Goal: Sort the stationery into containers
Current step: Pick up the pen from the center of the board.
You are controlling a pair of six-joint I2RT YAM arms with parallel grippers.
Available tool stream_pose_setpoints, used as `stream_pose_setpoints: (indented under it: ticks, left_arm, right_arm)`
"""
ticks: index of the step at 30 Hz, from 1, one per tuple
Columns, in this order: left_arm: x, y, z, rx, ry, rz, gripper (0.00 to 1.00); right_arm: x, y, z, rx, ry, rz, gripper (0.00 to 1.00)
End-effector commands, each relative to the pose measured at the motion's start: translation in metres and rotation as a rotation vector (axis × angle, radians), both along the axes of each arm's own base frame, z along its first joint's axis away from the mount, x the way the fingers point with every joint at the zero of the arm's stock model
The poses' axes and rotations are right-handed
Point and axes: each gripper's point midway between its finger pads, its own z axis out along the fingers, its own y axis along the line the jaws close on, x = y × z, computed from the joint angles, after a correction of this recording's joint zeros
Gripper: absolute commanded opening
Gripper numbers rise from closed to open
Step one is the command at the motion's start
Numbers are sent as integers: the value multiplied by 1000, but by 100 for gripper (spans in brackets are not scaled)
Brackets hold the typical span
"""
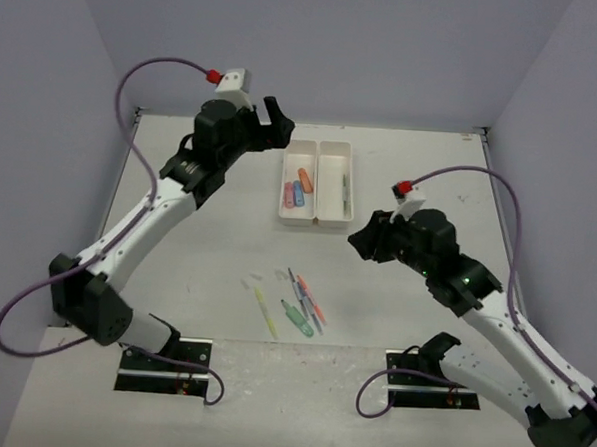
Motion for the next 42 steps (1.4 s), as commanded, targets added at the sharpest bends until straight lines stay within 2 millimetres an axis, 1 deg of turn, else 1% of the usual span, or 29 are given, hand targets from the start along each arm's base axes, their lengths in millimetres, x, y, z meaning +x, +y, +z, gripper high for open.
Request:
stream_pose_setpoints:
  ticks: [1, 2, 3, 5, 7, 8, 10, 12, 16, 18, 22, 27, 31, 35, 39, 42]
  left_arm:
    - [-57, 59, -26, 31, 88, 172, 100]
    - [-65, 68, -43, 37, 119, 204, 100]
    - [-72, 72, -34, 24, 100, 209, 100]
    - [-94, 81, -50, 11, 121, 204, 100]
    - [-109, 86, -69, 43, 162, 188, 100]
    - [-114, 91, -77, 64, 188, 198, 100]
    - [-120, 100, -86, 95, 220, 228, 100]
    - [-125, 108, -93, 118, 237, 257, 100]
    - [-132, 111, -106, 144, 253, 244, 100]
    - [-134, 113, -115, 167, 269, 241, 100]
    - [-136, 113, -124, 182, 286, 234, 100]
    - [-138, 112, -129, 186, 295, 222, 100]
    - [-139, 112, -130, 183, 294, 218, 100]
    - [-140, 112, -130, 182, 293, 218, 100]
    - [-141, 111, -133, 186, 302, 213, 100]
    - [-140, 109, -138, 182, 315, 207, 100]
  right_arm:
    - [-29, 19, -68, -297, 182, 66, 41]
    - [-33, 26, -76, -313, 197, 85, 40]
    - [-36, 32, -84, -333, 210, 100, 40]
    - [-41, 46, -107, -384, 248, 115, 39]
    - [-50, 62, -123, -399, 285, 176, 36]
    - [-52, 68, -130, -419, 300, 193, 35]
    - [-52, 74, -151, -493, 332, 192, 35]
    - [-50, 78, -156, -516, 332, 190, 35]
    - [-52, 89, -174, -547, 358, 209, 34]
    - [-49, 89, -178, -568, 359, 198, 33]
    - [-48, 90, -185, -582, 369, 203, 31]
    - [-51, 93, -191, -579, 386, 213, 30]
    - [-51, 91, -195, -592, 388, 212, 29]
    - [-49, 84, -200, -624, 391, 182, 26]
    - [-46, 73, -202, -662, 387, 139, 24]
    - [-47, 71, -206, -676, 392, 136, 22]
